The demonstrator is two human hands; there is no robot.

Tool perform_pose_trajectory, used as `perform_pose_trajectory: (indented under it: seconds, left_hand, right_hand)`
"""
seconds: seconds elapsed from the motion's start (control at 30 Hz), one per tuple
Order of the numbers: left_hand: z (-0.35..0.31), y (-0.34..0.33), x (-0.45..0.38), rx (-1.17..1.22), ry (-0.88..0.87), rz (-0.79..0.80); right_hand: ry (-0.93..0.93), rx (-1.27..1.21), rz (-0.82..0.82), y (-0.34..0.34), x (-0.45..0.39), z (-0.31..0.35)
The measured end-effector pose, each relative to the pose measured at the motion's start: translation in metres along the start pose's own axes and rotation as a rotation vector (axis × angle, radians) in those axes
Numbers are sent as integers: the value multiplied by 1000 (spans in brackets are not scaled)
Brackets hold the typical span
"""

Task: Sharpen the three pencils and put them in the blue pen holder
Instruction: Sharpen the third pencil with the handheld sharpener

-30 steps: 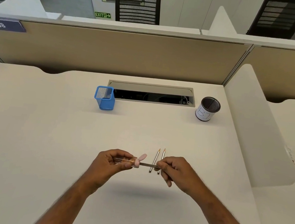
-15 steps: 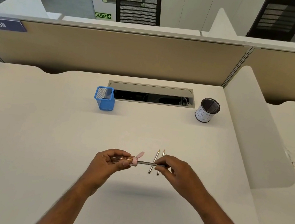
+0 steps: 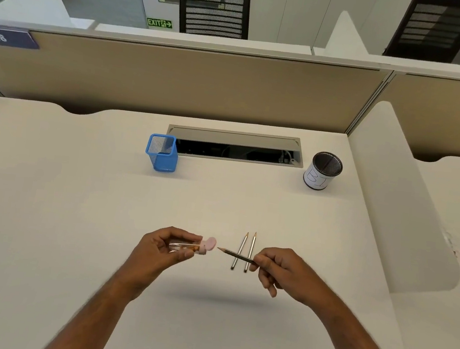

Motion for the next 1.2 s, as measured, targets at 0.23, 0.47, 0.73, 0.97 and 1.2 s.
perform_pose_trajectory:
  seconds: [0.23,0.47,0.73,0.97,1.2]
  left_hand:
    - [9,12,4,41,27,-93]
    - [23,14,9,112,3,-113]
    - [26,12,9,64,41,-145]
    - [27,9,7,58,65,-181]
    - [29,3,7,44,88,-177]
  right_hand:
    - [-22,-19,-42,-3,1,-15]
    - [-146,26,-171,-10,-8,-52]
    - [-369,211,-382,-7,-20,-97]
    - [-420,427,-434,-5,-40,-103]
    - [-439,548,-365,-4,-55,-99]
Point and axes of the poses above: each hand's wrist, its own x-axis away from the middle knuckle, its own y-axis out of the back of the hand, z = x × y, the point moved 4 cm from there along -x, towards the middle knuckle, and after that the axes turned 6 degrees about z, right-handed, at the moved point
